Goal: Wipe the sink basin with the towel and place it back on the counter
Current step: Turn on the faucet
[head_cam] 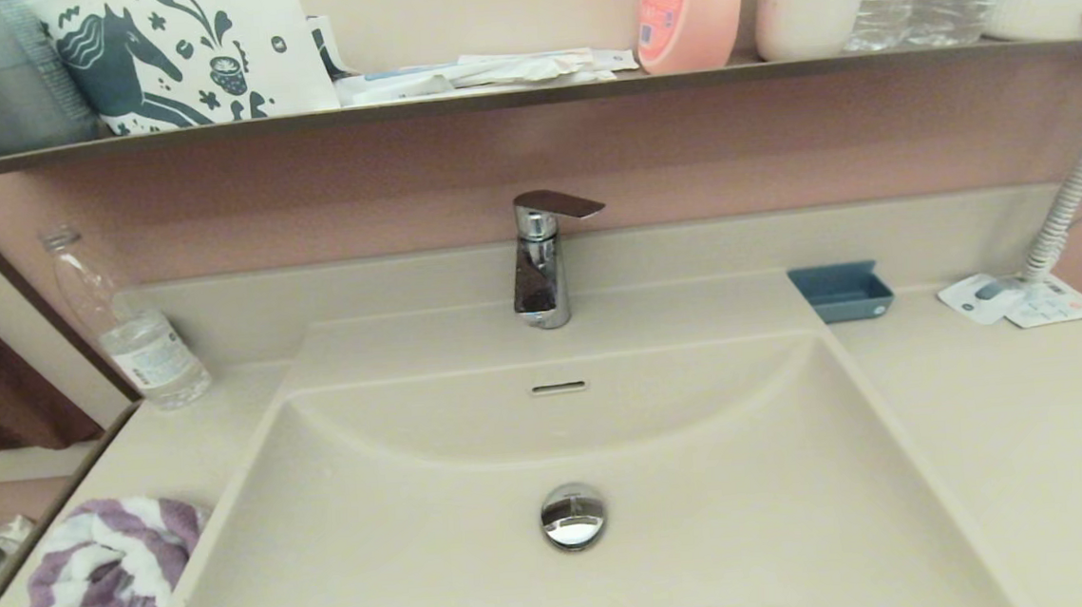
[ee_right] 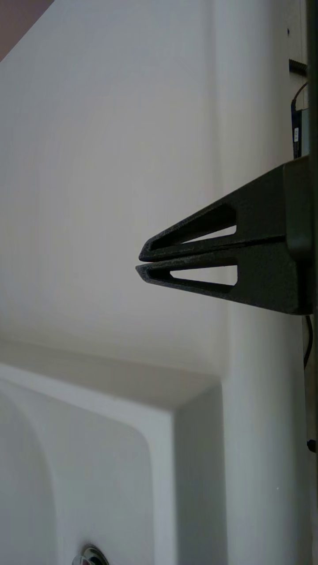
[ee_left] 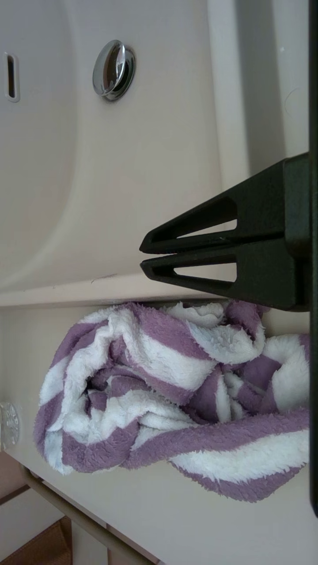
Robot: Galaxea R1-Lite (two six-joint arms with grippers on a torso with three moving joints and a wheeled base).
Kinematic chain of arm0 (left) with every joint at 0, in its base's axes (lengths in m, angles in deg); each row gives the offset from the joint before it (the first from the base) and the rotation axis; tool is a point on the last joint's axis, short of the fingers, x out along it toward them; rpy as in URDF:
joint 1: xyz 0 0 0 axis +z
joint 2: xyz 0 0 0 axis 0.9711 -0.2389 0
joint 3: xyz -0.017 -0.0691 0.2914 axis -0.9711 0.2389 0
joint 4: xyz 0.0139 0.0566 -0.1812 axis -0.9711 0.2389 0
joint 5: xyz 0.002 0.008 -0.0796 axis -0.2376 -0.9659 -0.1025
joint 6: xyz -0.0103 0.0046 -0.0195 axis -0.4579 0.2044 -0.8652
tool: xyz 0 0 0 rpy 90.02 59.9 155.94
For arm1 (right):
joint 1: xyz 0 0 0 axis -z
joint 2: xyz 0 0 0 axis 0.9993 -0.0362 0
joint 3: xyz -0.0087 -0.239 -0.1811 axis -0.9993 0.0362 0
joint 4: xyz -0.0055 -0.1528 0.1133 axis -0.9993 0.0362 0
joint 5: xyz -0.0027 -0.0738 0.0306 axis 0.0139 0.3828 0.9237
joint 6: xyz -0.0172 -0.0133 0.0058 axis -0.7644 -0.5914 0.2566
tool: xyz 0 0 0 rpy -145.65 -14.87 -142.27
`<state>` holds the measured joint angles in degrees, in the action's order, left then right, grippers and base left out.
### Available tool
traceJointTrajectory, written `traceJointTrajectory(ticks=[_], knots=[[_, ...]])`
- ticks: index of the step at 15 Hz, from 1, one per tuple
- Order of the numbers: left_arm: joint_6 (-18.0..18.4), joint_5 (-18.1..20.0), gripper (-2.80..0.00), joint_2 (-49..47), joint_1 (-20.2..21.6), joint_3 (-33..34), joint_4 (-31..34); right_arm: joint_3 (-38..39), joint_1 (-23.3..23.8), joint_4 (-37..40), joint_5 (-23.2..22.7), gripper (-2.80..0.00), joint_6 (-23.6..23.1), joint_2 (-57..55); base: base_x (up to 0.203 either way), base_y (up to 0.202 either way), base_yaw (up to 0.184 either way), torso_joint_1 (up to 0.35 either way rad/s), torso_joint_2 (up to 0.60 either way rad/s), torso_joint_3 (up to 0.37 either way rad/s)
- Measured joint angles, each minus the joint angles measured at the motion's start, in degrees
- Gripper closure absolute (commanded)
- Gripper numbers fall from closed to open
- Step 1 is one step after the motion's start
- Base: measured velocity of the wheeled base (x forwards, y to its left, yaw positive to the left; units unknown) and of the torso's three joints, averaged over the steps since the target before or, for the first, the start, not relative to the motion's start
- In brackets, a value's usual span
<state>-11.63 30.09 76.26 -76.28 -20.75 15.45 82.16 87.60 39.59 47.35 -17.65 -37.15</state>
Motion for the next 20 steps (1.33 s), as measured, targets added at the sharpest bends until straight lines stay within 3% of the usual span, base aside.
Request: traceJointTrajectory(ticks=[20], knots=[[0.0, 0.0, 0.00, 0.0, 0.0, 0.0, 0.0, -0.2, 0.0, 0.6, 1.3, 0.00, -0.1, 0.0, 0.000, 0.000, 0.000, 0.000, 0.00, 0.000]])
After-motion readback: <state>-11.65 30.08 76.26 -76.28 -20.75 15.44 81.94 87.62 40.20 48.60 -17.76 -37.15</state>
